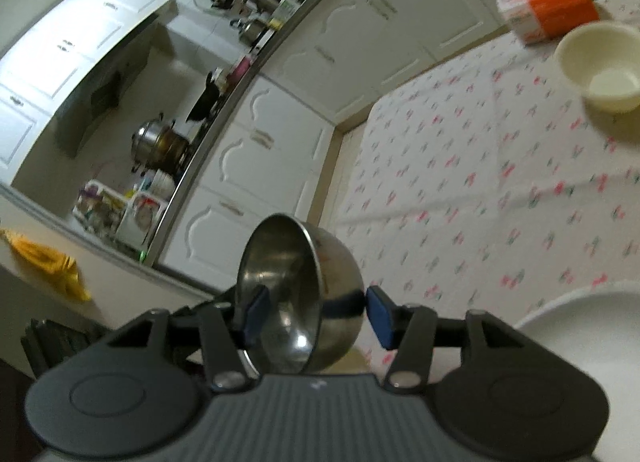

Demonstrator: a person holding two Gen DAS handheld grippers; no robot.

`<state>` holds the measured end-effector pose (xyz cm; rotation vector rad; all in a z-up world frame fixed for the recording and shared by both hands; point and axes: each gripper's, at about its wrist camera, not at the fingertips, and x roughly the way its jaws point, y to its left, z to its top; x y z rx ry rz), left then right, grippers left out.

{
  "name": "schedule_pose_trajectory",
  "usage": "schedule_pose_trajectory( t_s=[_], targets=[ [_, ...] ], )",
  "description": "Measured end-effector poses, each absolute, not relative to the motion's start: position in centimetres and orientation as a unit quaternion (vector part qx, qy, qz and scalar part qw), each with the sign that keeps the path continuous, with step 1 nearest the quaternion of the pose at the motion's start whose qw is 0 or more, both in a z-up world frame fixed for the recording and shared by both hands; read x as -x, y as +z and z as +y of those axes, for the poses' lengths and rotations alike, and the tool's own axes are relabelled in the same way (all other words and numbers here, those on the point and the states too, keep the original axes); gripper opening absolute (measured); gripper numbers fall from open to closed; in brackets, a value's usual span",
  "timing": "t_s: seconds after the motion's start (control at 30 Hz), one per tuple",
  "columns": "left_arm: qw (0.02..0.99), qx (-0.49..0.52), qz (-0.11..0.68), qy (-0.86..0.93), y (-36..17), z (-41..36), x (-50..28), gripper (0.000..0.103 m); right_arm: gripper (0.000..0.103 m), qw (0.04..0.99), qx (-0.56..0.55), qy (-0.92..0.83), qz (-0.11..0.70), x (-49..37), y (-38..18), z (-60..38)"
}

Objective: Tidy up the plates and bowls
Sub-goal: 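Lift the stainless steel bowl with the right gripper toward the cream bowl, then lower the steel bowl into the cream bowl and open the right gripper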

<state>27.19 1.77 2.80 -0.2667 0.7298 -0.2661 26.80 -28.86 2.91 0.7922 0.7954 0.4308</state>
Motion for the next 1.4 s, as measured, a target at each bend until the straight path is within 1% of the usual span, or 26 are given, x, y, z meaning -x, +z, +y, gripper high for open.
schedule_pose_trajectory(
  t_s=[0.4,0.93,1.13,1.2,1.3,1.33,1.4],
  targets=[
    [0.9,0.178,0.385,-0.105,-0.3,5.5,-25.1,0.027,0.057,0.804,-0.392,0.2,0.399,-24.1,0.0,-25.0],
    [0.887,0.194,0.409,-0.094,-3.6,7.6,-24.5,0.027,0.062,0.823,-0.365,0.173,0.4,-22.8,-0.9,-23.0],
    [0.887,0.197,0.407,-0.094,-4.2,8.3,-24.1,0.028,0.068,0.825,-0.357,0.173,0.402,-22.4,-0.6,-22.4],
    [0.887,0.198,0.406,-0.094,-4.3,8.3,-24.2,0.03,0.071,0.826,-0.356,0.172,0.402,-22.3,-0.6,-22.4],
    [0.884,0.204,0.409,-0.096,-4.6,8.3,-24.0,0.031,0.08,0.829,-0.354,0.171,0.399,-22.2,-0.3,-22.3],
    [0.884,0.205,0.41,-0.097,-4.7,8.3,-23.9,0.031,0.087,0.831,-0.349,0.167,0.399,-22.1,-0.1,-22.2],
    [0.882,0.208,0.411,-0.097,-4.8,8.3,-23.7,0.031,0.088,0.835,-0.343,0.164,0.397,-21.8,0.3,-22.2]
  ],
)
